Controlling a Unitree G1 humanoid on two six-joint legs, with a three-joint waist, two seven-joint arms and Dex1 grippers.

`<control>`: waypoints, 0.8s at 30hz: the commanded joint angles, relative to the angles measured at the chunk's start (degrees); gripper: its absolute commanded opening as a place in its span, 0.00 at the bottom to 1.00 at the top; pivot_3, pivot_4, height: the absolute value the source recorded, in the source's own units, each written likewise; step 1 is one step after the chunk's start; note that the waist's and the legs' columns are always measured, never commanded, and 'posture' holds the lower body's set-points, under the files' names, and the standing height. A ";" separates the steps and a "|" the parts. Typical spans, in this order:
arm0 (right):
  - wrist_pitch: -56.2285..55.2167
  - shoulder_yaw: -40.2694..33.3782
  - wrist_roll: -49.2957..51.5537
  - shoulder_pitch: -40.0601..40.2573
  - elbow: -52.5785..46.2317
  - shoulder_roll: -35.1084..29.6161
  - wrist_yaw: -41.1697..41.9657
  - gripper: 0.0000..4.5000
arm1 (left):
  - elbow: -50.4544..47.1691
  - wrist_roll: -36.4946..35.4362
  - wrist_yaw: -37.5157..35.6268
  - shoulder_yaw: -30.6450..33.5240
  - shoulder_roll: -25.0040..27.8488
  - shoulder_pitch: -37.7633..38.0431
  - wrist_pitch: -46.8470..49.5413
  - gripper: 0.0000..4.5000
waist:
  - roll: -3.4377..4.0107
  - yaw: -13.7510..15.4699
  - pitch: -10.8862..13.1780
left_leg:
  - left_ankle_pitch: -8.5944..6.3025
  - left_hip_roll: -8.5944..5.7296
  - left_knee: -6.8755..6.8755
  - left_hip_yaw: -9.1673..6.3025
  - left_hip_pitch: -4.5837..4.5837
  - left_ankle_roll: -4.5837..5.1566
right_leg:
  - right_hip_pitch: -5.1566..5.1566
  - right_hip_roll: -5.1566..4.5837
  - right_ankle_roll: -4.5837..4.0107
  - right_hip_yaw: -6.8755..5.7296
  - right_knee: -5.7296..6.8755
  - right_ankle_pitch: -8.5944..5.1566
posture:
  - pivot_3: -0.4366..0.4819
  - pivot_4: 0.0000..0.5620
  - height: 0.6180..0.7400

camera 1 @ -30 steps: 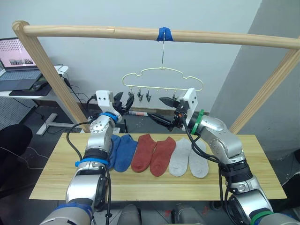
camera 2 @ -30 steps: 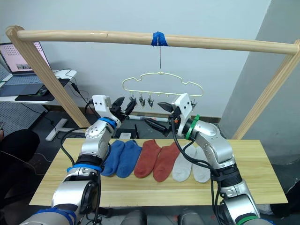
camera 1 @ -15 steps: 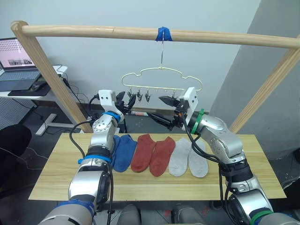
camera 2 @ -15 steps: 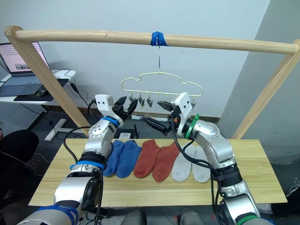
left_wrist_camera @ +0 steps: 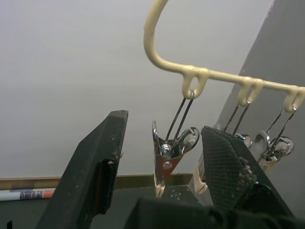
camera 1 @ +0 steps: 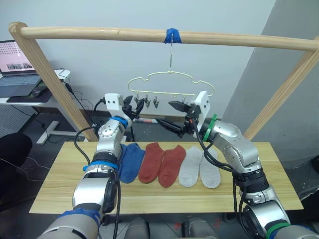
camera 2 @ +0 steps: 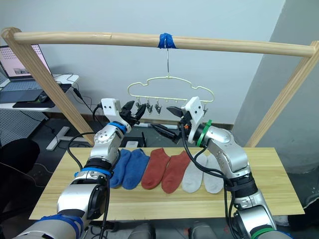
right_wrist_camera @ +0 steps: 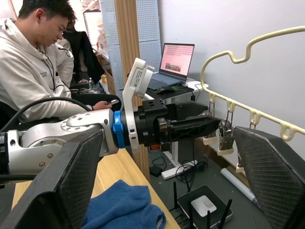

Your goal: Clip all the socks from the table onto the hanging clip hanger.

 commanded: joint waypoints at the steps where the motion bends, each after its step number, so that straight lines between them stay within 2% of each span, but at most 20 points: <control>1: -0.05 -1.03 0.67 -1.17 -2.88 0.05 -0.19 1.00 | -0.68 0.36 0.21 0.80 0.57 -1.81 -1.70 0.61 | 0.00 0.00 0.02 | 0.00 0.00 0.00 -0.01 -0.01 0.00 | 0.00 0.00 0.00 -0.01 0.00 0.00 | 0.44 0.18 1.00; 2: -0.03 -1.01 0.68 -1.21 -2.86 0.04 -0.21 1.00 | -0.66 0.34 0.02 0.84 0.56 -1.81 -1.79 0.61 | 0.01 0.00 0.04 | 0.00 0.00 0.00 -0.02 -0.01 0.00 | 0.00 0.00 0.00 -0.02 0.00 0.00 | 0.44 0.18 1.00; 4: 0.00 -1.01 0.76 -1.27 -2.84 0.05 -0.26 1.00 | -0.70 0.32 -0.38 0.93 0.53 -1.77 -2.03 0.53 | 0.02 0.01 0.06 | 0.00 0.00 0.00 -0.05 -0.03 0.00 | 0.00 0.00 0.00 -0.05 0.00 0.00 | 0.44 0.19 1.00; 9: -0.04 -0.89 0.81 -1.28 -2.77 0.12 -0.23 1.00 | -0.85 0.13 -0.91 1.23 0.39 -1.63 -1.88 0.22 | 0.08 0.02 0.13 | 0.00 0.00 0.02 -0.15 -0.08 0.00 | 0.00 0.00 0.00 -0.17 0.00 0.00 | 0.44 0.19 1.00; 12: -0.13 -0.78 0.79 -1.19 -2.63 0.22 -0.17 1.00 | -1.15 -0.17 -1.29 1.40 0.25 -1.56 -1.80 0.10 | 0.12 0.03 0.15 | 0.00 0.00 0.08 -0.34 -0.16 0.00 | 0.01 0.00 0.00 -0.36 0.00 0.00 | 0.45 0.19 1.00; 16: -0.37 -0.70 0.59 -0.84 -2.20 0.23 -0.10 1.00 | -2.14 0.28 -0.96 1.34 0.64 -1.79 -2.30 0.01 | 0.17 0.05 0.19 | 0.01 0.00 0.13 -0.53 -0.23 -0.01 | 0.02 0.00 -0.01 -0.60 0.06 0.00 | 0.45 0.19 1.00; 21: 0.68 -1.26 -1.55 1.65 -1.20 -1.04 -2.79 1.00 | -5.05 2.90 -0.61 -0.42 2.19 -0.68 -1.55 0.00 | 0.26 0.12 0.28 | 0.01 0.00 0.20 -0.59 -0.28 -0.01 | 0.03 0.00 -0.01 -0.65 0.07 0.00 | 0.47 0.20 1.00; 24: 1.10 -1.75 -4.58 5.02 0.06 -3.91 -4.99 1.00 | -8.09 3.23 -1.56 -1.14 3.20 0.92 2.56 0.00 | 0.34 0.35 0.37 | 0.01 -0.01 0.21 -0.61 -0.30 -0.01 | 0.06 -0.02 -0.01 -0.68 0.05 0.00 | 0.48 0.20 1.00</control>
